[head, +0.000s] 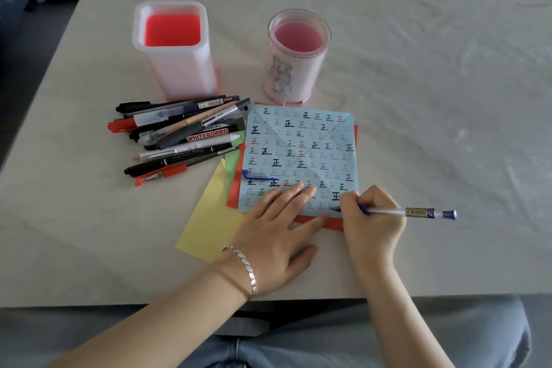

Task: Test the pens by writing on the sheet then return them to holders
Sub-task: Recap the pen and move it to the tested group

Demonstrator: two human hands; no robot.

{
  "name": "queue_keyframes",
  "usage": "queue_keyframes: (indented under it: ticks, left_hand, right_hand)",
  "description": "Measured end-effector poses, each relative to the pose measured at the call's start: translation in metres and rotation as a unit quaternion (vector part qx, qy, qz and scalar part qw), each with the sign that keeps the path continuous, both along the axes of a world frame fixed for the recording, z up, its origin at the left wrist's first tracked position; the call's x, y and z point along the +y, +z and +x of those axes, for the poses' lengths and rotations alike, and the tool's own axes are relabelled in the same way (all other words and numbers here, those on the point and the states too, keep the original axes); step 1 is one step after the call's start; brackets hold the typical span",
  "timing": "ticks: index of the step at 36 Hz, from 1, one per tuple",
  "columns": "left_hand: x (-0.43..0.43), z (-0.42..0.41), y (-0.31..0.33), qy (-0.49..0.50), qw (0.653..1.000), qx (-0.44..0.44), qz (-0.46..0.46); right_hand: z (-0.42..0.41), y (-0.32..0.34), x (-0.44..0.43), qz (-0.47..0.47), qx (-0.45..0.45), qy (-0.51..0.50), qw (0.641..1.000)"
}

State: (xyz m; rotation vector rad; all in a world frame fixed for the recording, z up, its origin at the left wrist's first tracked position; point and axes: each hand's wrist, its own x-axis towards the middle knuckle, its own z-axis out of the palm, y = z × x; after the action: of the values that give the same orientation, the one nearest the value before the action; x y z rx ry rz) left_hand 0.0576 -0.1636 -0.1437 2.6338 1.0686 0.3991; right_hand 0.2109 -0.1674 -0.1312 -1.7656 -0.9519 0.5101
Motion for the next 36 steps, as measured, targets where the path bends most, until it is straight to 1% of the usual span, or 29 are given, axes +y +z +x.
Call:
queue_keyframes:
  ticks: [4,8,13,18,21,25,28,31,33,36]
  left_hand:
    - [0.0,0.0,0.0,0.0,1.0,0.002,0.001]
    - [0.0,0.0,0.0,0.0,1.0,0.003,-0.001]
    - [0.0,0.0,0.0,-0.001,1.0,0.002,-0.004]
    - [0.0,0.0,0.0,-0.003,1.0,0.004,-0.007]
    - [0.0,-0.001,0.0,-0.006,1.0,0.004,-0.013]
    - [-0.001,0.0,-0.001,-0.002,1.0,-0.01,-0.019]
    - [0.001,-0.001,0.004,0.031,0.998,-0.061,-0.006]
    - [0.013,-0.006,0.014,0.114,0.99,-0.083,0.032]
    - [0.025,-0.012,0.02,0.172,0.98,-0.086,0.059]
    - [0.043,-0.023,0.02,0.201,0.973,-0.06,0.092]
  right_hand:
    - [0.0,0.0,0.0,-0.003,0.0,0.007,1.0]
    - [-0.002,0.0,0.001,-0.007,-0.026,0.011,1.0]
    - [-0.002,0.001,-0.001,0.005,-0.035,-0.024,0.999]
    - [0.0,0.001,-0.001,0.001,-0.009,-0.035,0.999]
    - [0.001,0.003,0.0,0.015,0.034,-0.062,0.997]
    - [-0.002,0.008,0.001,0.035,0.051,-0.071,0.996]
    - [-0.002,0.013,0.003,0.037,0.064,-0.077,0.994]
    - [0.001,0.015,0.003,0.019,0.085,-0.076,0.993]
    - [0.003,0.017,0.003,0.003,0.084,-0.07,0.994]
    - [0.004,0.024,0.005,-0.008,0.103,-0.049,0.993]
